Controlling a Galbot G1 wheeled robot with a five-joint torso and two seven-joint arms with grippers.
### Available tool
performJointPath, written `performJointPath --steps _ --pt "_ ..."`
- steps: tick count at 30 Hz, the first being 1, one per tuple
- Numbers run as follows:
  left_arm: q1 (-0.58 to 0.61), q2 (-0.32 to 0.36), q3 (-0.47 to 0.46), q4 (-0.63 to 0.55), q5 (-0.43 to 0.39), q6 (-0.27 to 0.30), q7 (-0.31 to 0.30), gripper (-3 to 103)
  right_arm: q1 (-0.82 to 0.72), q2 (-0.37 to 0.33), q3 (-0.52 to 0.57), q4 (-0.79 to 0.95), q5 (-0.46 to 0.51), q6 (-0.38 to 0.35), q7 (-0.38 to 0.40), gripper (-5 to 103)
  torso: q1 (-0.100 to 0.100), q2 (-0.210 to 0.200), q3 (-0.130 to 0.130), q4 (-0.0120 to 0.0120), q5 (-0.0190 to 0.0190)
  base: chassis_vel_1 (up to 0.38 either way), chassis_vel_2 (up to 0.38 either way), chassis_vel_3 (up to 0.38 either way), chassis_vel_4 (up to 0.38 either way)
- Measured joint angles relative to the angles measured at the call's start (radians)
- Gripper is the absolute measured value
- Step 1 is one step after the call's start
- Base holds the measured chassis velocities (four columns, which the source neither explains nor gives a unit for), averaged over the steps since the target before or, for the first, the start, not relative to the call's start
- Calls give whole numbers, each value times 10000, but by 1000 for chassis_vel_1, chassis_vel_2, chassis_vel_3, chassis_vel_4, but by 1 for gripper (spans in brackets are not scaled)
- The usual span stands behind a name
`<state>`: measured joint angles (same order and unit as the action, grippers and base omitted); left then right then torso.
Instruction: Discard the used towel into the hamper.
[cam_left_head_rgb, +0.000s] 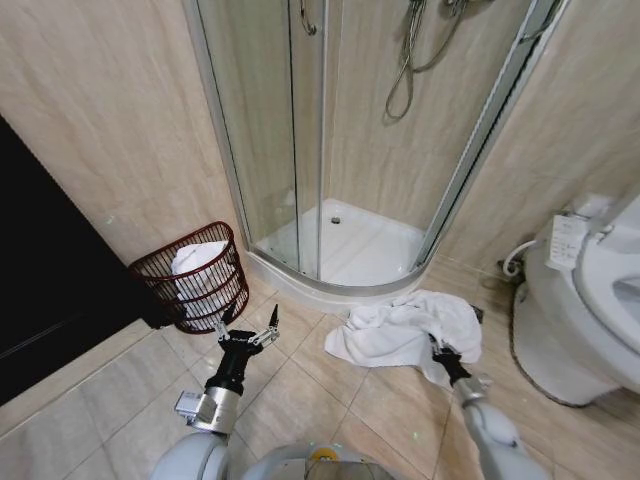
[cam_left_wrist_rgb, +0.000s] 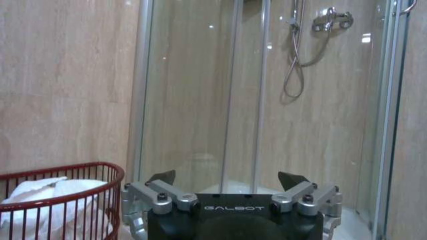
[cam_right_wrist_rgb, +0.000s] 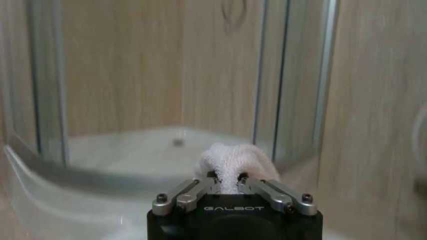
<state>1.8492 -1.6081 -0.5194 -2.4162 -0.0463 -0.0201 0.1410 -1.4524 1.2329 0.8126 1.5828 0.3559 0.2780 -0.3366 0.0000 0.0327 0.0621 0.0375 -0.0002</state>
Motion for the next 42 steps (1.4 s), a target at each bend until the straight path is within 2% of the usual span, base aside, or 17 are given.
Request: performJointPath --steps 6,9,11,14,16,21,24,28,35,38,42 --pt "1 0 1 -1 0 0 0 100 -1042 284 968 2991 -73 49 -32 8 0 0 0 2 0 0 0 0 0" --pt "1 0 0 0 0 0 0 100 -1301 369 1308 3819 16 54 -34 8 0 1 0 0 -4 0 0 0 0" --pt "1 0 0 0 0 0 0 100 -1592 422 1567 4431 300 54 -5 8 0 0 1 1 9 0 0 0 0" --pt "0 1 0 0 0 0 0 100 -1851 490 1849 5077 572 43 168 8 0 0 0 -1 -5 0 0 0 0" --pt "0 0 0 0 0 0 0 100 -1936 537 1962 5345 643 25 268 8 0 1 0 0 2 0 0 0 0" --pt "1 0 0 0 0 0 0 100 -2083 698 2461 6734 995 -182 532 8 0 0 1 0 3 0 0 0 0" --pt "0 0 0 0 0 0 0 100 -1863 645 2822 7959 1528 -654 845 8 0 0 1 0 -2 0 0 0 0" --pt "0 0 0 0 0 0 0 100 -1473 427 3093 8695 1749 -1006 1443 8 0 0 1 3 -1 0 0 0 0" --pt "0 0 0 0 0 0 0 100 -1166 316 3555 9253 2067 -1147 2290 8 0 0 1 2 0 0 0 0 0" --pt "0 0 0 0 0 0 0 100 -1284 477 3771 9293 2665 -1226 2756 8 0 0 2 0 4 0 0 0 0" --pt "0 0 0 0 0 0 0 100 -1330 462 4304 9283 3136 -1270 2950 8 3 28 20 0 3 0 0 0 0"
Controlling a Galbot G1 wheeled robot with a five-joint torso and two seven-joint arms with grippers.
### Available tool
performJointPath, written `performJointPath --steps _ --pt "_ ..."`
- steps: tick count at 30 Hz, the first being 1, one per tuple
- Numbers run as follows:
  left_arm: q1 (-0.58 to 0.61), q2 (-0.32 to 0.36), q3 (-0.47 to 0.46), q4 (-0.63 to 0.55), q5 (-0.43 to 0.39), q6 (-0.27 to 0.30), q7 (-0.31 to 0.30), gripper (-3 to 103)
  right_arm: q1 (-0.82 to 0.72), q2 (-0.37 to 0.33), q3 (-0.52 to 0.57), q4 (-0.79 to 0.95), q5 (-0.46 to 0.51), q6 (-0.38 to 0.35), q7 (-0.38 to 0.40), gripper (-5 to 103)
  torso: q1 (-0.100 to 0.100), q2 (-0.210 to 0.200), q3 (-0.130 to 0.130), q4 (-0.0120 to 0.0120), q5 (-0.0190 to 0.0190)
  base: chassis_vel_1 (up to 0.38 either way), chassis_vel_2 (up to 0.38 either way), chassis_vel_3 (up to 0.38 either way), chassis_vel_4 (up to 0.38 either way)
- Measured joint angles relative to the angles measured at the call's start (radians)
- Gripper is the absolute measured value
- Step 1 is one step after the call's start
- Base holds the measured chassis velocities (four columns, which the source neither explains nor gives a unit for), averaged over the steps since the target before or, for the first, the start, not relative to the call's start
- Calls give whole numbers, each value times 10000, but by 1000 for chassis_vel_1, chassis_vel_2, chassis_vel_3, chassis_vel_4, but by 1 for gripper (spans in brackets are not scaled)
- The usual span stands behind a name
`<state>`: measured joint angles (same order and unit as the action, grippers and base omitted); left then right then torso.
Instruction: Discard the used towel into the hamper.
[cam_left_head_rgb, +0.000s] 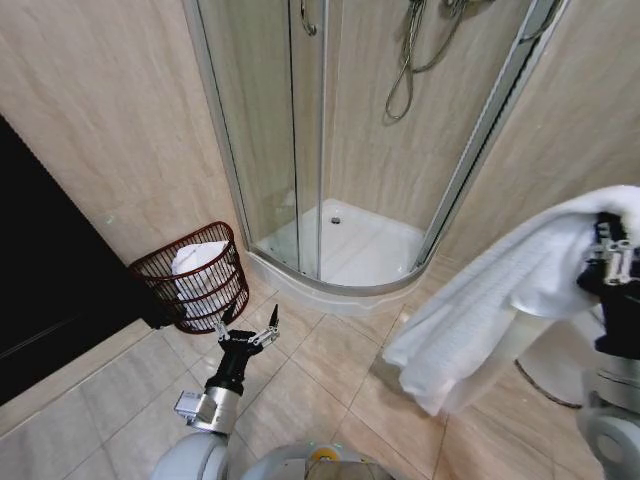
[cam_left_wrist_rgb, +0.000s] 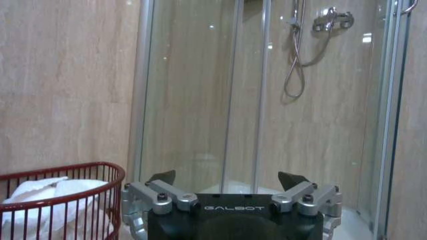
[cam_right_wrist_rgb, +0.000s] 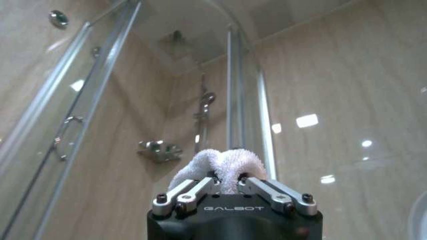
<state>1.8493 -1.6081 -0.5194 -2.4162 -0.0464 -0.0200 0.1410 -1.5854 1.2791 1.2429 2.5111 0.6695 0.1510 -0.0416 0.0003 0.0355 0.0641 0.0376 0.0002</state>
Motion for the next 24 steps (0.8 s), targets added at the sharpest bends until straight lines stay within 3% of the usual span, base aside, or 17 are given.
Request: performJointPath --steps 6,24 --pt "0 1 0 0 0 0 0 100 51 -261 743 -41 346 78 190 8 17 236 202 0 -2 0 0 0 0" --pt "0 0 0 0 0 0 0 100 176 -452 1030 -93 244 604 122 8 135 956 822 0 -2 0 0 0 0"
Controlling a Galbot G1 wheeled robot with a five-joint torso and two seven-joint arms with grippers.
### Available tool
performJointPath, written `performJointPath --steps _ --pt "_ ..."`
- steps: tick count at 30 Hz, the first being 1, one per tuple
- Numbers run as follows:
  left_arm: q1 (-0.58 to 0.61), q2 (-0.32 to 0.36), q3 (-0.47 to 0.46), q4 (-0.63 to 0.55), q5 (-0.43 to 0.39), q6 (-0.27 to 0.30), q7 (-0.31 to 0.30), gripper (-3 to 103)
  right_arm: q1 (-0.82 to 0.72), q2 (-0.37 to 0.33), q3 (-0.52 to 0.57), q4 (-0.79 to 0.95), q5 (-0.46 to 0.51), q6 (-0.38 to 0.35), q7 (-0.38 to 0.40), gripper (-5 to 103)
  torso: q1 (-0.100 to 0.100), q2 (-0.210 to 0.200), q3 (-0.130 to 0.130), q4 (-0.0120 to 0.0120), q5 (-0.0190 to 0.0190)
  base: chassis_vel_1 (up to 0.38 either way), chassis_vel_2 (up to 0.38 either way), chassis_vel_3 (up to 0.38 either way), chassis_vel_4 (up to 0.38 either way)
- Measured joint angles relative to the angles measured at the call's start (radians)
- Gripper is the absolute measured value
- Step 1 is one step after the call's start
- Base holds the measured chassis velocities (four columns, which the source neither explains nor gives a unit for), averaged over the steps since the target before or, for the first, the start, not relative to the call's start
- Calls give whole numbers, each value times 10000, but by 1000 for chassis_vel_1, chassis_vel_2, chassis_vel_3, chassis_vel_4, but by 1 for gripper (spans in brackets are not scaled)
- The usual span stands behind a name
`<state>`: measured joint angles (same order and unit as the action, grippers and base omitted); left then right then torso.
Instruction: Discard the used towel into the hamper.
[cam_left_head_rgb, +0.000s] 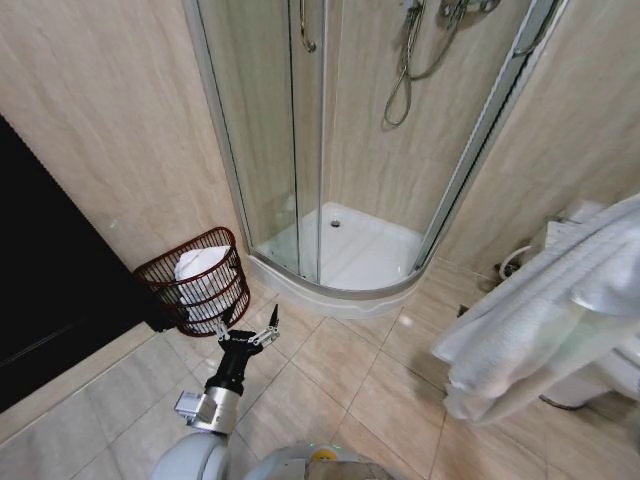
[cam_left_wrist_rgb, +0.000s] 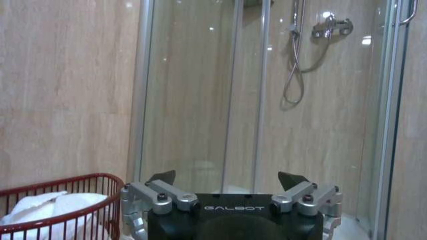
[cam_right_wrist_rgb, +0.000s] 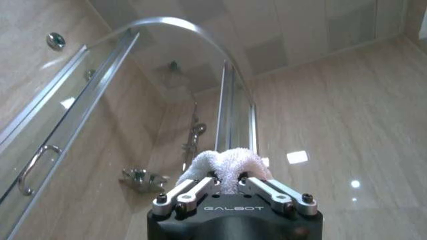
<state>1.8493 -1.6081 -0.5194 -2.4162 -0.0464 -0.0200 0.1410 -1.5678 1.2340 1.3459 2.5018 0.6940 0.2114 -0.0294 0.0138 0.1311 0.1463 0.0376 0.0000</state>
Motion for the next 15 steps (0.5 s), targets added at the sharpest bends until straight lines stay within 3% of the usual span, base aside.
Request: performJointPath --steps 15 --pt "0 0 0 0 0 0 0 100 235 -256 278 -11 41 371 -235 8 155 625 470 0 0 0 0 0 0"
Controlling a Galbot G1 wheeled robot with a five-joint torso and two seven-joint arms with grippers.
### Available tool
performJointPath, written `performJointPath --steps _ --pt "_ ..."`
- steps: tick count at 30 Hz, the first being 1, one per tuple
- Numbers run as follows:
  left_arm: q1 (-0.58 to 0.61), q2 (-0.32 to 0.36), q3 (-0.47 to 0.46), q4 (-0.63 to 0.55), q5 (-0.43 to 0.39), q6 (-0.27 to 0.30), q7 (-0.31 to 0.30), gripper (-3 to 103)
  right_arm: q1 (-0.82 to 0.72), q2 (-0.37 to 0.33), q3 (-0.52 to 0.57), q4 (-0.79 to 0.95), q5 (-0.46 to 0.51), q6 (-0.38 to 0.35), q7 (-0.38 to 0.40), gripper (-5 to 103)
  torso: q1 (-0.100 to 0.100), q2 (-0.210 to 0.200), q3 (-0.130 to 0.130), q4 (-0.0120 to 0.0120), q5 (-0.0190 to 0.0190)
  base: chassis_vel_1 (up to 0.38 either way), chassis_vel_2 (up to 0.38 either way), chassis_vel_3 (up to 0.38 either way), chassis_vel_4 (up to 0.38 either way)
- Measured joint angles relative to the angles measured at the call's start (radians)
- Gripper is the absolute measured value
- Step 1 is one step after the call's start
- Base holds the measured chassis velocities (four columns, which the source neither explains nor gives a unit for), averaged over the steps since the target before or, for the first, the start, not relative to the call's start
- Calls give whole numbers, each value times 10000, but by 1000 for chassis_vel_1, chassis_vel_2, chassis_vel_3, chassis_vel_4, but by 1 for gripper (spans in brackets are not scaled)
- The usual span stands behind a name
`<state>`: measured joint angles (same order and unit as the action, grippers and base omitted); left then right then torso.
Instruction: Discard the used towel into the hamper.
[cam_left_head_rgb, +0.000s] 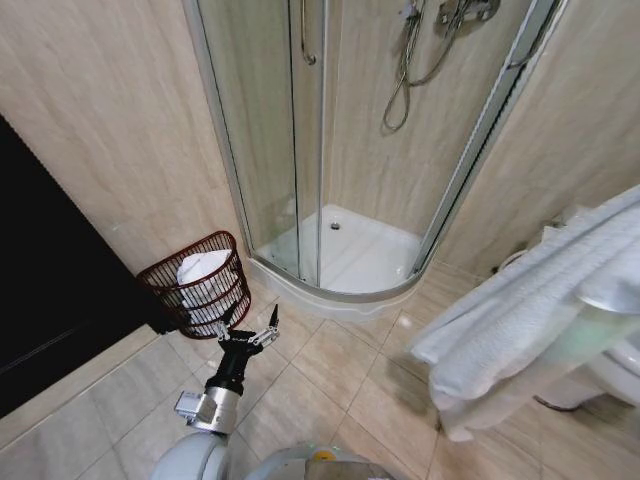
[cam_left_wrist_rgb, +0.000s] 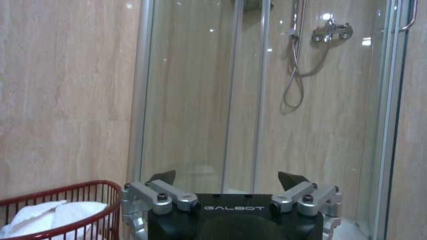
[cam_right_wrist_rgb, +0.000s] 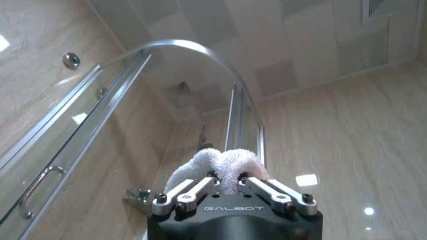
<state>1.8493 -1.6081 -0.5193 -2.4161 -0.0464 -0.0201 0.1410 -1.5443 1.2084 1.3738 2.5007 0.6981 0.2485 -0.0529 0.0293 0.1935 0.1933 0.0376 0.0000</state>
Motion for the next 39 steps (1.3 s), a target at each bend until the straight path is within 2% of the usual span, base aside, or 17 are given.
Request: performJointPath --steps 39 --pt "0 0 0 -1 0 0 0 100 -125 -29 523 -7 455 65 58 8 482 1560 1078 -1 0 0 0 0 0"
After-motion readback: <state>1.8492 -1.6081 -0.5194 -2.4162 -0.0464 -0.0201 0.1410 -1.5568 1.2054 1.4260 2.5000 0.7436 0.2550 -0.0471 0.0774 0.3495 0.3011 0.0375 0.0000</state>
